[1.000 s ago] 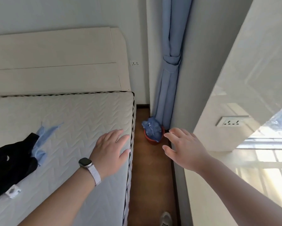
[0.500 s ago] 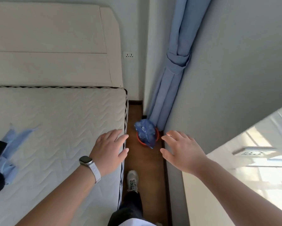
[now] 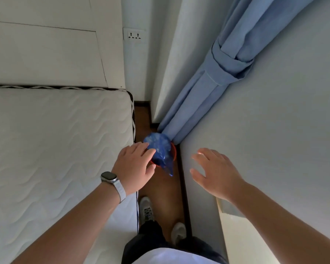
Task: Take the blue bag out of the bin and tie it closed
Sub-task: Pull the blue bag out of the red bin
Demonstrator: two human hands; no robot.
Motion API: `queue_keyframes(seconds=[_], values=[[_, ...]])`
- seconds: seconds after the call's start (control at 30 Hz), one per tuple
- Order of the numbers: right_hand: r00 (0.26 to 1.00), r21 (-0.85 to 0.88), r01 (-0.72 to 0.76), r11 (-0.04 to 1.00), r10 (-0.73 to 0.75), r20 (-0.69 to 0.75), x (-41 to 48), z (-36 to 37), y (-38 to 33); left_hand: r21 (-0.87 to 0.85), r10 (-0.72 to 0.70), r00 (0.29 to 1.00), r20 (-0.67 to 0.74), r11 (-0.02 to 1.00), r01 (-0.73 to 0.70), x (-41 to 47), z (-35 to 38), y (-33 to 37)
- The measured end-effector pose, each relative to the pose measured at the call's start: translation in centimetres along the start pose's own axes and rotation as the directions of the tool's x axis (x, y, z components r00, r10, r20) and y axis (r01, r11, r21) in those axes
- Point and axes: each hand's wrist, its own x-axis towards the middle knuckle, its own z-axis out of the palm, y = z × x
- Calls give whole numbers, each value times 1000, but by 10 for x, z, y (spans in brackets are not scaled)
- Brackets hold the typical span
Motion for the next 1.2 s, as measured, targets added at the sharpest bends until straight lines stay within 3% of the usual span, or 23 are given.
queue_keyframes(seconds=[0.4, 0.97, 1.07, 1.2], values=[[998, 55, -31, 998, 28, 62, 94, 65, 42, -35, -40, 984, 173, 998, 47, 71, 87, -28], [961, 259, -70, 963, -5, 278, 217, 365, 95, 23, -228, 883, 411, 971, 240, 154, 341, -71], [934, 213, -55, 976, -25, 357, 224, 406, 95, 2, -251, 854, 456, 960, 281, 158, 377, -71], [896, 96, 1, 995, -43, 442, 231, 448, 98, -8, -299, 860, 412, 943, 332, 161, 404, -68]])
